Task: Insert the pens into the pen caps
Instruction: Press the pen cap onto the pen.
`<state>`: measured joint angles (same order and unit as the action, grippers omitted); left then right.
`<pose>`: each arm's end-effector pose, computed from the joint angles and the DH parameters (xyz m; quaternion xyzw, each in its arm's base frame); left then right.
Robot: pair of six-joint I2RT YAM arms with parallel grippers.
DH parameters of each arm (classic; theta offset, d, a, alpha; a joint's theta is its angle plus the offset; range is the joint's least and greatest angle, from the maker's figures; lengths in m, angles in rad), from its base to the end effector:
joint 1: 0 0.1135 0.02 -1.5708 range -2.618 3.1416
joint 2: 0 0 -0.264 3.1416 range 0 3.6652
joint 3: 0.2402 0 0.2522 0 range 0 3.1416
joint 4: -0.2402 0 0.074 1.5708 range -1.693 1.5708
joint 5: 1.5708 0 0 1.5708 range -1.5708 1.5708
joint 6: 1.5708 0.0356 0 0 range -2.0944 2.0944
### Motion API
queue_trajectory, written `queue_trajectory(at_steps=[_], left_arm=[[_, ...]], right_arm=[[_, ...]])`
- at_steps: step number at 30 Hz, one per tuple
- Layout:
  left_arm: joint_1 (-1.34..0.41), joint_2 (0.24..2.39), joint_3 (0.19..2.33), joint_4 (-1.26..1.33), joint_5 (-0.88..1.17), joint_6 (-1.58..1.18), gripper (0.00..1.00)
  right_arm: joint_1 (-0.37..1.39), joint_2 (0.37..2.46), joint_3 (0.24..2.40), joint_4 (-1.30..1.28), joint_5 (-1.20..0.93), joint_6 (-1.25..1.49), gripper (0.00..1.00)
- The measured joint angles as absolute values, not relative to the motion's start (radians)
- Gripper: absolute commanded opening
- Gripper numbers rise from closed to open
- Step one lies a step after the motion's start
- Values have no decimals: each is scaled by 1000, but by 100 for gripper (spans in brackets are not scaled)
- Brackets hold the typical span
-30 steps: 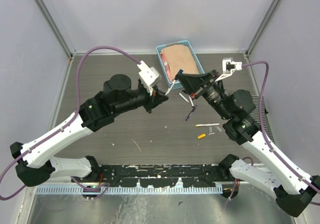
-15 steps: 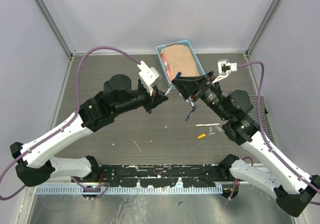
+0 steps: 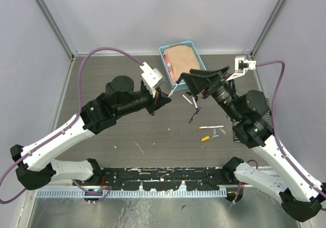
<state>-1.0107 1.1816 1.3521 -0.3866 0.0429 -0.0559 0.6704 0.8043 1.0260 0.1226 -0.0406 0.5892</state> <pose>0.1358 -0.2195 0.4350 0.3699 0.6858 -0.3329 0.5311 0.1290 0.1041 0.4530 -0.0399 0.5743 0.4910 0.6539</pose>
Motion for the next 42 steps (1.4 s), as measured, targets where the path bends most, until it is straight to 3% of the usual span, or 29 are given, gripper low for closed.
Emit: queue_trajectory(at_steps=[6, 25, 31, 35, 42], left_arm=[[-1011, 1182, 1352, -387, 43, -55, 0], [-1011, 1181, 1352, -387, 43, -53, 0], [-1011, 1180, 1352, -388, 43, -53, 0], [-1011, 1180, 1352, -394, 43, -53, 0], [-1011, 1179, 1352, -430, 39, -64, 0]], right_arm=[[670, 858, 1075, 123, -36, 586, 53], [670, 891, 1075, 102, -70, 588, 28], [670, 891, 1064, 104, -73, 593, 17], [670, 891, 1060, 104, -73, 593, 1], [670, 887, 1028, 112, -77, 598, 0]])
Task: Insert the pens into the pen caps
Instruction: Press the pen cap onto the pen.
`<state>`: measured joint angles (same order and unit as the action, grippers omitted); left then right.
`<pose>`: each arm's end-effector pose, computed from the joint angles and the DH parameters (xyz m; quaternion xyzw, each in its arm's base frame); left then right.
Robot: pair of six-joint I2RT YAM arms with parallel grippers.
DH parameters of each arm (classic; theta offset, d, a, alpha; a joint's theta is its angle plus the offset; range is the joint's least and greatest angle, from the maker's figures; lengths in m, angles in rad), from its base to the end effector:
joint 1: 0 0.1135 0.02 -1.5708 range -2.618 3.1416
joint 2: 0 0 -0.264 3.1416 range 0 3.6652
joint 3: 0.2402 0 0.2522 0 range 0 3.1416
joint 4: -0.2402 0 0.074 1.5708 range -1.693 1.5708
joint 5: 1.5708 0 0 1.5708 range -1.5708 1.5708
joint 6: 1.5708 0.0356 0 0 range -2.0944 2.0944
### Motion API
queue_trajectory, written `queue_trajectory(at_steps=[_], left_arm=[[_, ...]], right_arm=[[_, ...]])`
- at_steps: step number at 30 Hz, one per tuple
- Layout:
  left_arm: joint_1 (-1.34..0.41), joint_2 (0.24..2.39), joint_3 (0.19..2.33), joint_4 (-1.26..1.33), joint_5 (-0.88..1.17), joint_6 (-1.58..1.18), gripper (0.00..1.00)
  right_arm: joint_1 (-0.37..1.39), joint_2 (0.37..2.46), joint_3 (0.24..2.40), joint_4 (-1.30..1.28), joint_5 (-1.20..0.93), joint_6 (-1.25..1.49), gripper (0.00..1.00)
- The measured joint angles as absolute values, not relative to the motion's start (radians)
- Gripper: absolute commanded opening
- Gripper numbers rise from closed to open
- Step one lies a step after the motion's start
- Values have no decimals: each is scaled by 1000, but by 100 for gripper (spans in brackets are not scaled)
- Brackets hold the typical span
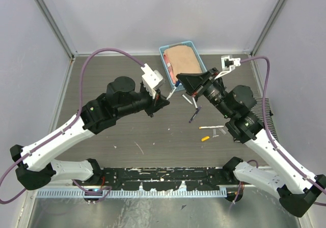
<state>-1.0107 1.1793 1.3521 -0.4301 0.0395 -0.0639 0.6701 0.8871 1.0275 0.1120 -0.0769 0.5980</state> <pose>0.1349 -0.2178 0.4309 0.3717 0.6992 -0.3259 0.5164 0.1499 0.1223 0.4392 -0.0524 0.6105 0.4869 0.6224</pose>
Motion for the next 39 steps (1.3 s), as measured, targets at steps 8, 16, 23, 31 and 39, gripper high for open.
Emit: queue_trajectory(at_steps=[8, 16, 23, 31, 39], left_arm=[[-1021, 1178, 1353, -544, 31, -65, 0], [-1054, 1169, 1396, -636, 9, -60, 0], [-1077, 1172, 1472, -764, 2, -48, 0], [-1083, 1181, 1525, -895, -6, -29, 0], [-1065, 1188, 1556, -765, -63, -41, 0]], right_arm=[[712, 822, 867, 184, -38, 633, 0], [900, 793, 805, 251, 186, 631, 0], [1089, 791, 726, 412, 413, 656, 0], [1206, 814, 649, 517, 586, 727, 0], [1301, 929, 597, 494, 589, 801, 0]])
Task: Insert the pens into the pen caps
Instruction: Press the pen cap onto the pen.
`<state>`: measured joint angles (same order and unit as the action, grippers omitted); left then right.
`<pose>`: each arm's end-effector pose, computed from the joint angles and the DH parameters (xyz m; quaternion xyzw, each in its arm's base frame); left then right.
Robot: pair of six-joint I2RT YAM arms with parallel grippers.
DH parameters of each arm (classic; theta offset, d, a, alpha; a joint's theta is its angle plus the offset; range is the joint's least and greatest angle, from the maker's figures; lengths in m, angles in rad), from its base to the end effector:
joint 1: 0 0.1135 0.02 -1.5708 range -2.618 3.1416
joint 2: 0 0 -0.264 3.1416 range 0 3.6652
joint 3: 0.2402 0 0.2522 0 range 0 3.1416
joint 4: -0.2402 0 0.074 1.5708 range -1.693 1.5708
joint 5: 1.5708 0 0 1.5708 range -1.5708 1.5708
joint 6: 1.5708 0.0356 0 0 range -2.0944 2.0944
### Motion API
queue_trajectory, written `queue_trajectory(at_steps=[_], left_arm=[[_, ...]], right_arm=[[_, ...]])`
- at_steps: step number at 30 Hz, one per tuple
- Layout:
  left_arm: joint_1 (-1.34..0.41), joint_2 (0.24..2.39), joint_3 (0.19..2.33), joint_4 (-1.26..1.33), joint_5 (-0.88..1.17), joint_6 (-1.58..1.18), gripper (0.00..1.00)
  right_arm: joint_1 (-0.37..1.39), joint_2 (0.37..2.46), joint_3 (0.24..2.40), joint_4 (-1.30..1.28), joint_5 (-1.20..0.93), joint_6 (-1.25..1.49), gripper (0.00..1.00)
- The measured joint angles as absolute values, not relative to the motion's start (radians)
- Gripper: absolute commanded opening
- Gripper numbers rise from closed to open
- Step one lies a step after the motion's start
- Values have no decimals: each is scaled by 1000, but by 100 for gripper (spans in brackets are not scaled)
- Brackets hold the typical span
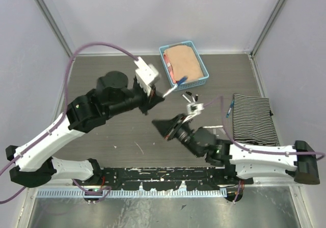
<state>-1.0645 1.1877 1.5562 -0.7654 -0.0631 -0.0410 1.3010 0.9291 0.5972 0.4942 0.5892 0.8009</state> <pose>0.1131 -0.1994 0.4602 0.3923 0.7342 -0.2683 0.4849 0.0765 0.2023 0.3186 0.0611 0.6551 0.5395 0.5254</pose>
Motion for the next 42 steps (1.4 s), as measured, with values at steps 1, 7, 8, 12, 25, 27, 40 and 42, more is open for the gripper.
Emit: queue_trajectory(at_steps=[1, 7, 8, 12, 25, 27, 40, 42], left_arm=[[-1065, 1196, 1576, -688, -62, -47, 0], [-1069, 1145, 1603, -366, -70, -60, 0], [-1069, 1129, 1586, -345, -76, -61, 0], [-1069, 1085, 1504, -314, -109, -65, 0], [-1069, 926, 1192, -326, -136, -72, 0], [-1069, 891, 1159, -318, -123, -75, 0], [-1069, 812, 1025, -289, -39, -114, 0], [-1069, 799, 1018, -289, -35, -117, 0]], right_arm=[[1326, 947, 585, 444, 562, 799, 0], [1379, 953, 561, 94, 509, 731, 0], [1379, 931, 579, 56, 518, 710, 1], [1378, 845, 713, -36, 572, 629, 24], [1377, 704, 866, -111, 683, 438, 60], [1377, 688, 867, -102, 684, 423, 65], [1377, 730, 927, 140, 700, 373, 78], [1377, 748, 938, 150, 730, 376, 75]])
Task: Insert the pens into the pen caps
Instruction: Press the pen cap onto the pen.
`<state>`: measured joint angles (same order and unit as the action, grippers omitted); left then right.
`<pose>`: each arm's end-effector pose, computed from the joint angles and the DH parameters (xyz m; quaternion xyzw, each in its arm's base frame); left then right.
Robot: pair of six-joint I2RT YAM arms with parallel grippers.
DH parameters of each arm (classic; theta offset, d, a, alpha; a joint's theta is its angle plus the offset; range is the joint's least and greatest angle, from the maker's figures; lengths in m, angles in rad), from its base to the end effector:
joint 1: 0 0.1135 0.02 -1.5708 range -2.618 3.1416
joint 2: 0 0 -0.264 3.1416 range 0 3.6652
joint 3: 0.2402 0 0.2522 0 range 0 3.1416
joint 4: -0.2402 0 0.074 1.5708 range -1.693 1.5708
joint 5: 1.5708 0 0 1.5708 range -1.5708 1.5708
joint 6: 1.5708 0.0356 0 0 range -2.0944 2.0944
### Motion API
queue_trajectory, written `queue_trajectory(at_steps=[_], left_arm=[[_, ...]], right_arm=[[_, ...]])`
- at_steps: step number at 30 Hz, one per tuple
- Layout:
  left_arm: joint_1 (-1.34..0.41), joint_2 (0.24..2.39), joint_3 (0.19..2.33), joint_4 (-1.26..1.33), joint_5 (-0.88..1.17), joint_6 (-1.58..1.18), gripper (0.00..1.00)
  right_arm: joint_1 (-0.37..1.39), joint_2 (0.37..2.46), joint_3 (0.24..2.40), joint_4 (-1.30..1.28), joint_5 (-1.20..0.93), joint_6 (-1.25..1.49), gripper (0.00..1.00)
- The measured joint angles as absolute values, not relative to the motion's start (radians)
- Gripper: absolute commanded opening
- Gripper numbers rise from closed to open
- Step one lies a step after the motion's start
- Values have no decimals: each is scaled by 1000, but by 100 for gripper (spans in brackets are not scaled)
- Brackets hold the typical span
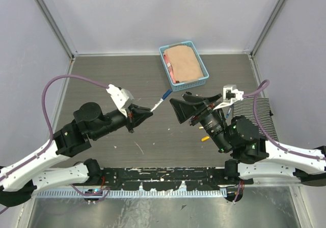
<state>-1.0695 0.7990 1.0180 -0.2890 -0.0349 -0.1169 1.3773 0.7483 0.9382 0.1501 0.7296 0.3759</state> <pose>0.0834 -0.1496 0.4068 0.3247 0.6554 -0.3706 0.5725 0.0522 0.1432 0.4318 -0.0033 0.6129 0.4545 0.6463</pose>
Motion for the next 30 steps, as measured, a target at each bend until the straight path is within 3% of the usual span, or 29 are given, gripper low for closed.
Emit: queue_trajectory(at_steps=[11, 17, 26, 28, 30], left_arm=[[-1069, 754, 1009, -288, 2, -133, 0], [-1069, 754, 1003, -288, 22, -138, 0], [-1069, 754, 1000, -294, 28, -140, 0], [-1069, 754, 1000, -294, 28, -140, 0], [-1069, 755, 1000, -294, 28, -140, 0]], right_arm=[[1320, 830, 969, 134, 765, 490, 72], [1171, 878, 981, 135, 616, 601, 51], [1115, 924, 982, 138, 467, 693, 34], [1115, 924, 982, 141, 451, 707, 22], [1115, 924, 982, 143, 439, 718, 3]])
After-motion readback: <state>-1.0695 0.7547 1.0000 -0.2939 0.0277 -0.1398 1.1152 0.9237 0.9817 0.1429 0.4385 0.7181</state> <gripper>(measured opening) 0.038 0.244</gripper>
